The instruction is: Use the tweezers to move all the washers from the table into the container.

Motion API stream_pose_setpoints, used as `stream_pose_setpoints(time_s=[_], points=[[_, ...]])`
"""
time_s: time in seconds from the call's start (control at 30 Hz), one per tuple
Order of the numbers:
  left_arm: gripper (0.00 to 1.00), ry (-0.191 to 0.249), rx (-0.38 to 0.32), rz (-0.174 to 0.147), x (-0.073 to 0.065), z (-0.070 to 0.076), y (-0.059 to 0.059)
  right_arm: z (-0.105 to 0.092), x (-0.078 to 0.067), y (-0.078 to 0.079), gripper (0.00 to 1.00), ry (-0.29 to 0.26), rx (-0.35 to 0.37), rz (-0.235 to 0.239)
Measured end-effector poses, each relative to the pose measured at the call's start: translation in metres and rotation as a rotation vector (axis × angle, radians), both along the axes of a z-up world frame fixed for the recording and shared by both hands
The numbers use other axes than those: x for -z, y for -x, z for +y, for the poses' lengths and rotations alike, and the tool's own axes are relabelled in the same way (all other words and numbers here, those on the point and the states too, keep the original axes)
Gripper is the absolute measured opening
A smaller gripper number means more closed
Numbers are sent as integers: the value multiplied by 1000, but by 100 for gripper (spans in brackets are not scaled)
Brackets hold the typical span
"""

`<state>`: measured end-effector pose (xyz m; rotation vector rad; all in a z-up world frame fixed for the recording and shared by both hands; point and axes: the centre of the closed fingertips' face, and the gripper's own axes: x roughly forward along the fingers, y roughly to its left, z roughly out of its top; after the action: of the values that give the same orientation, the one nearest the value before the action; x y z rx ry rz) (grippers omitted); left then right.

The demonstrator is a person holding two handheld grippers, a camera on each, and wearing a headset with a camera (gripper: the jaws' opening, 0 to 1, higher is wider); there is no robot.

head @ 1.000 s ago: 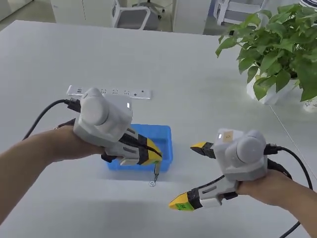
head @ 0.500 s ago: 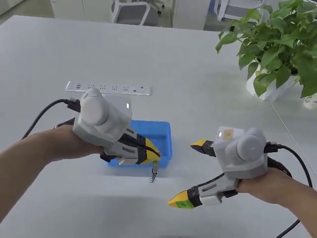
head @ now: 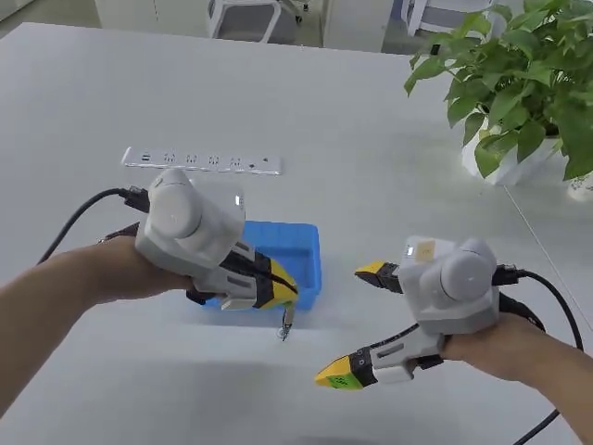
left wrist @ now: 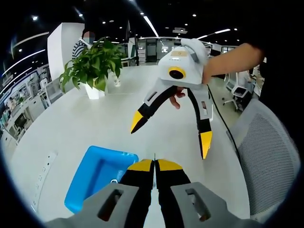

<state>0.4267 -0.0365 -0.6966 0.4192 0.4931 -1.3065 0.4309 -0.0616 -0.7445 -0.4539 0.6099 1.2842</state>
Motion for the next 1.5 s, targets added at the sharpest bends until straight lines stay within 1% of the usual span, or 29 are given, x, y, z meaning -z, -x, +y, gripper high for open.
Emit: stream_pose_setpoints(time_s=[0.2, 0.3, 0.33, 0.4, 0.47, 0.5, 0.6, 0.7, 0.77, 0.9, 1.1, 1.3, 1.4, 1.5], points=[[5, -9, 6, -4, 0, 1, 0, 9, -1, 6, 84, -13, -56, -12], [5, -12, 9, -7, 0, 2, 0, 14, -1, 7, 76, -17, -87, -26], [5, -12, 9, -8, 0, 2, 0, 16, -2, 6, 71, -17, -97, -33], [5, -15, 12, -11, 0, 3, 0, 20, -2, 6, 66, -21, -116, -37], [5, -16, 17, -12, 0, 2, 1, 25, -4, 5, 60, -27, -140, -58], [5, -16, 19, -12, 0, 2, 1, 26, -4, 4, 57, -27, -144, -61], [5, -19, 23, -14, 0, 3, 1, 31, -1, 2, 45, -15, -179, -75], [5, -20, 29, -14, 0, 3, 1, 35, 3, 3, 31, 2, -214, -73], [5, -22, 32, -14, 0, 3, 0, 39, 7, 1, 30, 11, -229, -80], [5, -25, 36, -12, 0, 4, 0, 44, 12, -2, 27, 20, -260, -79], [5, -30, 45, -9, 2, 3, -2, 50, 21, 0, 23, 53, -332, -80], [5, -34, 53, -9, 2, 4, -1, 56, 28, -2, 18, 82, -386, -99], [5, -40, 58, -11, 2, 4, -1, 58, 30, -1, 16, 85, -400, -91], [5, -46, 57, -12, 3, 5, -2, 58, 31, 4, 12, 89, -423, -86]])
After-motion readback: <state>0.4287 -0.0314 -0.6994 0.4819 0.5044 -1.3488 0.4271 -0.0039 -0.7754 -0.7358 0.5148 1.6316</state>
